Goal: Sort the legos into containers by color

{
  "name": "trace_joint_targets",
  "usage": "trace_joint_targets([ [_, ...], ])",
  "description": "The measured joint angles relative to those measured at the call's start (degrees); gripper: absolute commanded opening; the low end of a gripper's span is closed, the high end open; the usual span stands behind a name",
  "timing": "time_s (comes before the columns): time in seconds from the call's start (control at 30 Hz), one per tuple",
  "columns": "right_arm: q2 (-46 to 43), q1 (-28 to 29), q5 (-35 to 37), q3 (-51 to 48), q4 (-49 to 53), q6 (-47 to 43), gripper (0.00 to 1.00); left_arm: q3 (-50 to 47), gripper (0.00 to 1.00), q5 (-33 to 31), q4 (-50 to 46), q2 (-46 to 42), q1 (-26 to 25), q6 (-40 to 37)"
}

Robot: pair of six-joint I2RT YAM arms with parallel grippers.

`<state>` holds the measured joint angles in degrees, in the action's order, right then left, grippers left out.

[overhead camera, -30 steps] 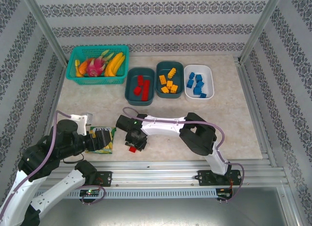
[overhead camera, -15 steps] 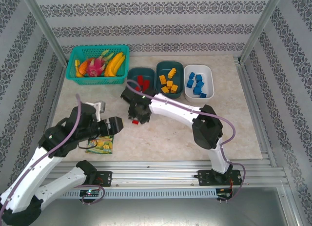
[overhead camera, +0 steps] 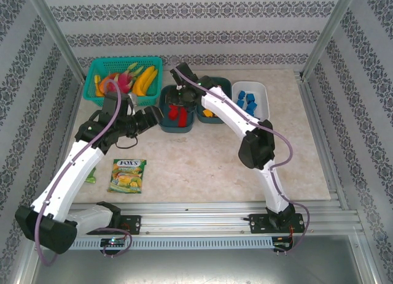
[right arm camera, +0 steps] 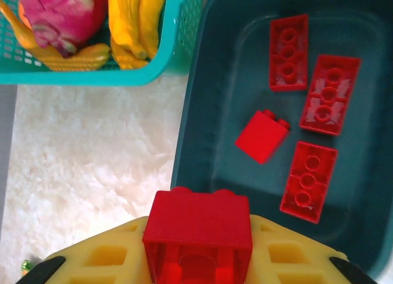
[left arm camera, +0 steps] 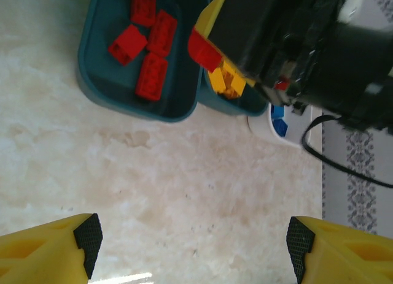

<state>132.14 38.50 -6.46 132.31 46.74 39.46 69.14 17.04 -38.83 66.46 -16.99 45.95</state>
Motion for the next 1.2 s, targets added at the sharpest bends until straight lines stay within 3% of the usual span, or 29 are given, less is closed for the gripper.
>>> trace_joint_targets([
  [0.17,6.8,0.0,-4.4,1.7,0.2,-2.4,0.22,0.0,0.81,1.2,1.7,2.9,2.7,2.0],
  [0.53,14.0,-0.2,-9.3,4.5,0.0,-3.2,0.24,0.0,0.81,2.3,2.1,3.8,2.9,2.8],
  [0.87,17.0,-0.8,-10.5,8.6,-0.3,-1.8,0.51,-0.5,0.81,3.6,2.2,2.3,2.9,3.1],
  [1.2,14.8,-0.9,-10.4,7.3,-0.7,-0.8,0.56,-1.7,0.81,4.0,2.4,-0.2,2.9,3.6],
])
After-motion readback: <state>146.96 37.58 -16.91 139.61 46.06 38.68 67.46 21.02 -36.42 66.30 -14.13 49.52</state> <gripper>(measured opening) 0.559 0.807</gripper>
